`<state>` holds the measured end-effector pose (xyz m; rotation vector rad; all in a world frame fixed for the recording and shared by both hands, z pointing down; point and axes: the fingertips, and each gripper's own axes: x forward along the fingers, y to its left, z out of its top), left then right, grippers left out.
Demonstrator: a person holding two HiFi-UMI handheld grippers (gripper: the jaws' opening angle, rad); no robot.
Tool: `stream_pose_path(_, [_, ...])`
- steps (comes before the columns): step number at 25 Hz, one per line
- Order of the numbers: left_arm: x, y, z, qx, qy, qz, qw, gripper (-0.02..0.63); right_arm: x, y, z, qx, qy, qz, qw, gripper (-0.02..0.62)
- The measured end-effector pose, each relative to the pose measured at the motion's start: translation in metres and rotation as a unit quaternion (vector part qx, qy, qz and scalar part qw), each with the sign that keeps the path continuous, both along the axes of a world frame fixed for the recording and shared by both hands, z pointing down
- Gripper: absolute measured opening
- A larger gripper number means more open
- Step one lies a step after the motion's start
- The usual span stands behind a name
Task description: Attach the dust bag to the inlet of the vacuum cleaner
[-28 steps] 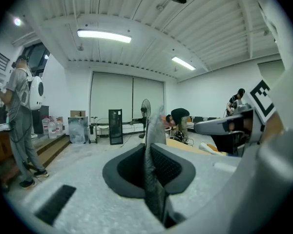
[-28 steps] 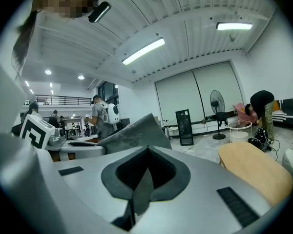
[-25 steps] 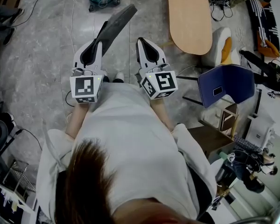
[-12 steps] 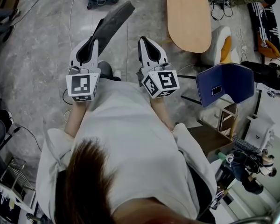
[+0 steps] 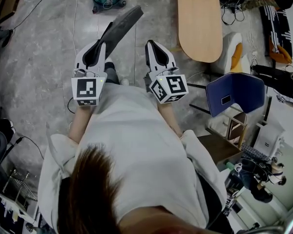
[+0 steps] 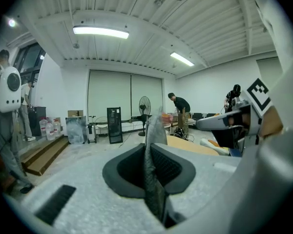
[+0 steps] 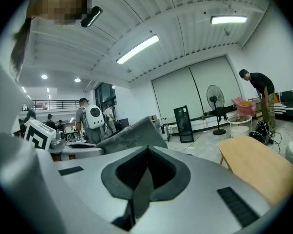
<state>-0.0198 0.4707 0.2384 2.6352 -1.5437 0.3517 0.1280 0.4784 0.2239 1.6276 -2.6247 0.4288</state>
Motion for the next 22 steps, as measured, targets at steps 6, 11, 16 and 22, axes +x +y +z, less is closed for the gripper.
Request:
stream_pose_path(6, [-0.021,-0.056,-0.005,-0.004,-0.031,0.042,0.9986,0.04,-0.035,-0.059,-0.014,0.004,-0.004,-0.001,1.0,0.002])
stream_pose_path(11, [-0.042,-0.093,-0.001,-0.005,-0.049,0.074,0.9961,0.04,-0.057,-0.095,-0.015,0.004,0.004,0.011,1.0,0.002])
stream_pose_path(16, [-0.049,-0.117,0.002,0.001,-0.068,0.097,0.993,0.04,-0.062,-0.118,-0.017,0.007,0.006,0.028,1.0,0.002])
stream_pose_path(22, [-0.054,-0.137,0.005,-0.007,-0.069,0.102,0.9924,0.041,-0.066,-0.133,-0.014,-0.002,0.008,0.029,1.0,0.002])
